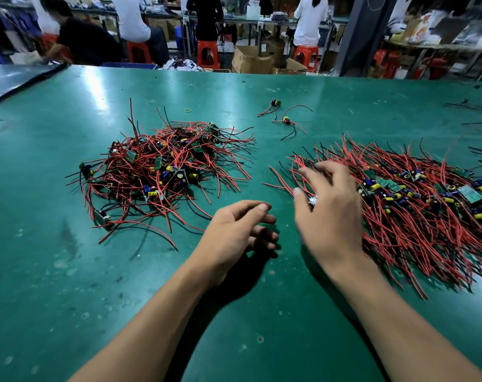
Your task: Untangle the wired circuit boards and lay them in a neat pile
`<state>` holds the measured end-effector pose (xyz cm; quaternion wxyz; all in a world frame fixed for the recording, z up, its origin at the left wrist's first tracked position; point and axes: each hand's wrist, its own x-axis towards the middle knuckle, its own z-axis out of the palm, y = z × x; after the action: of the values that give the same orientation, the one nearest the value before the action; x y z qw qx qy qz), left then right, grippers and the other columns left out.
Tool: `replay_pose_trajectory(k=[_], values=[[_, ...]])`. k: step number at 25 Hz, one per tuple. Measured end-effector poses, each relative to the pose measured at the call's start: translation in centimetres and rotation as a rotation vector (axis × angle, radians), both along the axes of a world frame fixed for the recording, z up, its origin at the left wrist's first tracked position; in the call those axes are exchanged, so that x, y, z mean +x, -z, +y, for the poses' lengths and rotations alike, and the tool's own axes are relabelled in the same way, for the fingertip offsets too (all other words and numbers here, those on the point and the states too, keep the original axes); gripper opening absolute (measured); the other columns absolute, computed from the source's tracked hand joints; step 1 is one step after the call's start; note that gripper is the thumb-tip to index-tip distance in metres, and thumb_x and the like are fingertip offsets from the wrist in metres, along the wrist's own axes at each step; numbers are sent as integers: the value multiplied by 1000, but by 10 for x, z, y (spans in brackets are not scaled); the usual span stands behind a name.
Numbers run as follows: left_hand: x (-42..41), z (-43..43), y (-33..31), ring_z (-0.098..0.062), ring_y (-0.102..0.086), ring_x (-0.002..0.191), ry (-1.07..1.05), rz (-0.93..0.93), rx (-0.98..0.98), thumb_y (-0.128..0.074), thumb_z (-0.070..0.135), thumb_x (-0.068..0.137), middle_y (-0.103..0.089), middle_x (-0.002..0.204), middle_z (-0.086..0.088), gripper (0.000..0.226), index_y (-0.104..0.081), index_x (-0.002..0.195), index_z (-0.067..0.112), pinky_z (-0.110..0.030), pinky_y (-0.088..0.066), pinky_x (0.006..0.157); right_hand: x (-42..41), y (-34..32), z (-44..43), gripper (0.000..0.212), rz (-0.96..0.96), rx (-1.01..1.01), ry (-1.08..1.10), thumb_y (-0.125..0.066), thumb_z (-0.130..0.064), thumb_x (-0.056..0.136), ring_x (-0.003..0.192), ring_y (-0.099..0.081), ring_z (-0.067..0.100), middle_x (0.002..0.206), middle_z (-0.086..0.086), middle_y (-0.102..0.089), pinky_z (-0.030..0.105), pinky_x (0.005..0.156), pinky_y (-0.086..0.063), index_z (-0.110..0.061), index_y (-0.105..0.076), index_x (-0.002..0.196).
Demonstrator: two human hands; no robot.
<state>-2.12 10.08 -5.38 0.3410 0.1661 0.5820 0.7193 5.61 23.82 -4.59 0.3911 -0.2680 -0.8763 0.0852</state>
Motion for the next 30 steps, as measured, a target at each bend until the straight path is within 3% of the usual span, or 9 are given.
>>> replay_pose_trajectory(k=[3, 8, 10, 13, 15, 18, 22, 26, 30], values=[[-3, -3, 6, -17, -61, 65, -176, 368, -155, -65, 10, 91, -73, 91, -1, 13, -70, 96, 20, -40, -57, 71, -7, 17, -19, 22, -121, -110, -302, -70, -22, 89, 107, -55, 25, 111, 4, -61, 39, 97, -45, -13, -74, 108], [-19, -12, 1, -27, -68, 81, -464, 549, -304, -61, 10, 87, -60, 114, 0, 34, -60, 120, 19, -49, -54, 85, -15, 28, -11, 20, -215, -308, -219, -71, -31, 88, 111, -54, 24, 111, 1, -63, 39, 101, -40, -20, -76, 104], [-21, -13, -1, -18, -69, 81, -496, 610, -329, -59, 11, 86, -50, 126, -1, 46, -53, 132, 17, -43, -55, 87, -15, 27, -6, 22, -168, -365, -199, -73, -28, 87, 114, -55, 25, 113, 3, -63, 40, 103, -40, -17, -76, 107], [-29, -12, -4, 16, -60, 85, -513, 631, -374, -61, 8, 85, -39, 144, -12, 64, -40, 145, 13, -7, -43, 92, -14, 26, -6, 22, -167, -378, -178, -73, -28, 87, 115, -52, 23, 114, 2, -61, 39, 104, -39, -19, -76, 107], [-39, -15, -2, -3, -62, 109, -497, 550, -382, -60, 10, 83, -38, 143, -13, 71, -35, 149, 15, -26, -44, 104, -13, 26, -7, 18, -163, -372, -185, -74, -27, 87, 113, -53, 24, 112, 0, -61, 41, 103, -40, -20, -77, 103], [-50, -21, 0, -44, -62, 105, -522, 388, -392, -56, 22, 75, -42, 133, -13, 78, -33, 149, 22, -59, -49, 94, -15, 25, -7, 14, -141, -391, -207, -74, -25, 86, 110, -56, 23, 107, -1, -63, 41, 101, -42, -19, -77, 98], [-50, -24, 2, -38, -55, 120, -497, 419, -498, -56, 27, 76, -38, 145, -12, 76, -37, 149, 21, -52, -44, 103, -16, 25, -8, 12, -146, -399, -226, -73, -24, 87, 109, -56, 22, 106, -1, -63, 40, 101, -42, -19, -77, 96], [-59, -27, 1, -41, -58, 118, -454, 360, -449, -55, 29, 74, -58, 133, -13, 80, -34, 151, 25, -54, -47, 101, -17, 24, -8, 11, -142, -396, -250, -72, -23, 87, 108, -57, 20, 105, -1, -64, 37, 100, -42, -18, -77, 95], [-53, -24, 0, -37, -66, 102, -496, 444, -412, -61, 18, 84, -67, 118, -7, 51, -57, 134, 21, -53, -52, 93, -17, 21, -5, 7, -60, -472, -267, -72, -17, 88, 92, -61, 13, 97, -1, -68, 8, 84, -40, -15, -77, 92]])
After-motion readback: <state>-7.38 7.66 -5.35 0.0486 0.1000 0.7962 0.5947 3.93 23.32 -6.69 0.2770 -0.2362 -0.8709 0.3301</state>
